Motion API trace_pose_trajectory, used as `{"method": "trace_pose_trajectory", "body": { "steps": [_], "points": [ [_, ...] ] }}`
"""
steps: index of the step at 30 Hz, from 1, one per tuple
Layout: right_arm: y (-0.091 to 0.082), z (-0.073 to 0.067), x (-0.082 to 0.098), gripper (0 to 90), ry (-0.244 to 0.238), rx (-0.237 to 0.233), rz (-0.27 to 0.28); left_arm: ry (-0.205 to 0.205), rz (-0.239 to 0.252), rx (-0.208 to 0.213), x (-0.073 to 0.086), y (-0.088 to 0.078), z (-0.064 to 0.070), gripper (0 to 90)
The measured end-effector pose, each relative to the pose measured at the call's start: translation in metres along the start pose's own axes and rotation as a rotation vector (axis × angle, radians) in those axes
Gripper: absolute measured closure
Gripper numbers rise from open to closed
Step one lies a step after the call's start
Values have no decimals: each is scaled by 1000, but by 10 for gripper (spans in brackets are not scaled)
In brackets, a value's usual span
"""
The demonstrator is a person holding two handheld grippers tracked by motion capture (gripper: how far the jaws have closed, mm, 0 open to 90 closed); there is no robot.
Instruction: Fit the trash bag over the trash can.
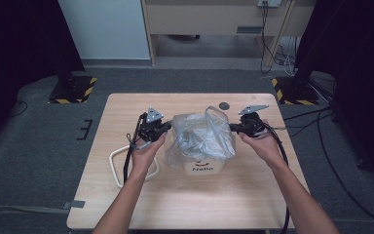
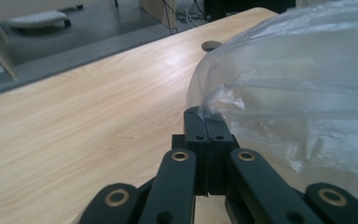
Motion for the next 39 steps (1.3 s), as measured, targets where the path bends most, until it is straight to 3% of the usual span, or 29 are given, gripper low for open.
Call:
{"method": "trace_pose_trajectory", "body": {
  "steps": [3,14,20,21,23,29,31,39],
  "points": [
    [3,1,0,900,4,5,-8,-43,-5,8,4,8,-4,900],
    [16,3,11,900,12,8,-70,-62,-105,14,18,21,-7,900],
    [22,2,18,900,24,-1,-90,-67,-127,8,29,28,-10,900],
    [22,1,19,900,30,-6,-92,-90,-110,5,31,30,-9,900],
    [23,1,20,900,33,-10,-98,-73,-130,8,32,30,-10,900],
    [26,1,22,900,37,-14,-111,-105,-104,-1,34,33,-8,900],
    [28,0,23,900,32,-15,-115,-75,-146,5,36,31,-10,900],
    [30,-3,28,900,38,-23,-129,-89,-160,10,39,33,-11,900]
  ]
}}
Point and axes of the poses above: each handheld gripper's, and its own axes: y roughly forward along the jaws, x roughly out of its underside, z roughly to its right, the point moved 3 cm from there along y, roughly forward along the jaws, and after that the axes turned 8 degrees about x, right-handed, at the moved point
